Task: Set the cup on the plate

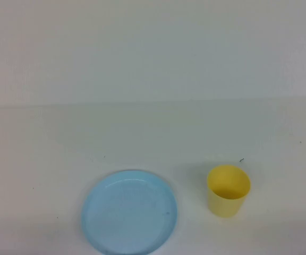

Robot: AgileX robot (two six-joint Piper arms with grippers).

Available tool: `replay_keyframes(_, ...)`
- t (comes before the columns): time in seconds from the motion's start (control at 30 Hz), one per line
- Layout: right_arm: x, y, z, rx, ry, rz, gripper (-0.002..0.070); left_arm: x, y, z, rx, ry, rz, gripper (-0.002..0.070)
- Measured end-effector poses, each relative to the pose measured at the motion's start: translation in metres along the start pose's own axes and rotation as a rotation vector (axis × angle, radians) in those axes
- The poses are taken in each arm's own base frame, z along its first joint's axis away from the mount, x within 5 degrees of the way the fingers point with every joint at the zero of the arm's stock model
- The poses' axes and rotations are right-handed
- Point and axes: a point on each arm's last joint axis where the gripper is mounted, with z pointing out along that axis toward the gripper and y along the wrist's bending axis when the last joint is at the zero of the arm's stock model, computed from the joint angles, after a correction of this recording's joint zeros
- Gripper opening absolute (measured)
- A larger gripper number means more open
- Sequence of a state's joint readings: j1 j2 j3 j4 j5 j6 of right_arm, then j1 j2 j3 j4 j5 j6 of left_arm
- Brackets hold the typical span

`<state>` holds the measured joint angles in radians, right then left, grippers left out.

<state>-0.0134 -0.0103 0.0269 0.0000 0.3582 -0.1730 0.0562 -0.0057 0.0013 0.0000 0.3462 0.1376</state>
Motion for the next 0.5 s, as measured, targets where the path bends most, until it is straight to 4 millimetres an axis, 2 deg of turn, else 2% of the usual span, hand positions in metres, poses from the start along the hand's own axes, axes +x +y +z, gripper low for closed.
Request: replay_keyframes(0.5, 0.0, 0.0, 0.0, 0.0, 0.0, 0.0, 0.0001, 0.0003, 0.0017, 0.0001, -0.018, 0.004, 0.049, 0.0)
